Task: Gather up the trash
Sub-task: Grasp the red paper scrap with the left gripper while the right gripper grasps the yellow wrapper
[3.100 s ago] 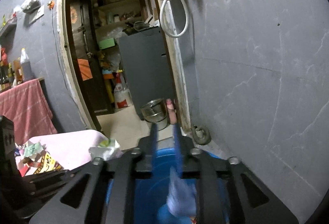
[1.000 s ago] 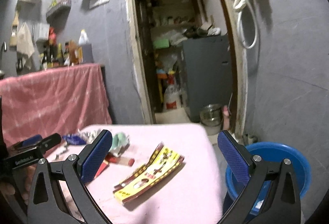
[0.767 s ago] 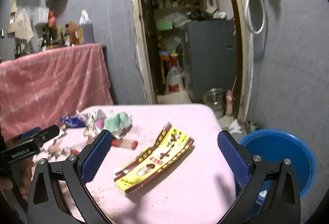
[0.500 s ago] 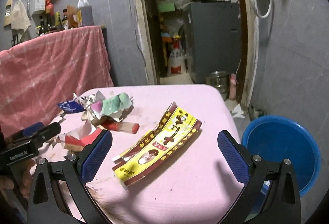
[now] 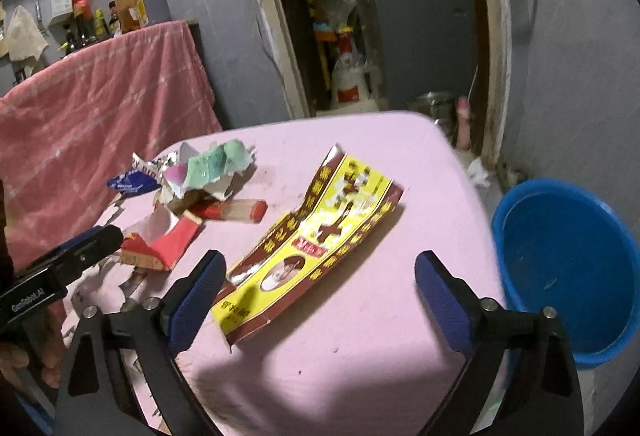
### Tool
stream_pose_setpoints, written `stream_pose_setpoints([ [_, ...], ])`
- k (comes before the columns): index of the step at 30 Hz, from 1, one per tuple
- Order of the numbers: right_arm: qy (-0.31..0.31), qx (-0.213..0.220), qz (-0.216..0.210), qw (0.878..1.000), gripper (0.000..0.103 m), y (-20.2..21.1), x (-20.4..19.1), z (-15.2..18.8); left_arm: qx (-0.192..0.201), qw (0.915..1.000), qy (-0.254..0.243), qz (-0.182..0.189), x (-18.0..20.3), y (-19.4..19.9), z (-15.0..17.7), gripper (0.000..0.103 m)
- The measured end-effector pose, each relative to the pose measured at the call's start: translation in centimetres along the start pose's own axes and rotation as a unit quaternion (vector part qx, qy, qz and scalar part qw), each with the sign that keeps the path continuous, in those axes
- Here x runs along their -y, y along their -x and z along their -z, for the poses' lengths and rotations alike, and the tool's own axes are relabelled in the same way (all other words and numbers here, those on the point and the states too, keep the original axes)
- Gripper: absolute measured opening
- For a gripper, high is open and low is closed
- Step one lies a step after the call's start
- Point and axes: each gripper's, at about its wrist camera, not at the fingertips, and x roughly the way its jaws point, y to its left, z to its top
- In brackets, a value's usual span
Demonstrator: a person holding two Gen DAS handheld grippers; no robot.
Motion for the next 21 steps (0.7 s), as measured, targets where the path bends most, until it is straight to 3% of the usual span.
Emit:
stream_pose_setpoints([
  [12,0.006,-0.026,-0.016,1.000,0.063,-1.6,-1.0,0.4,-0.054,0.9984,0.015,0.013,0.1,-1.6,0.1,0.019],
  [19,0.016,-0.022,-0.011,1.000,0.050,-1.9,-1.6,0.6,-0.063,0.9976,0.026,0.009,-0.2,-1.6,0.3,0.009],
  [21,0.019,-0.020,-0.010,1.000,0.044,-1.8,-1.8,0.6,-0.066,0.9975,0.025,0.007,-0.1,-1.6,0.5,0.002],
])
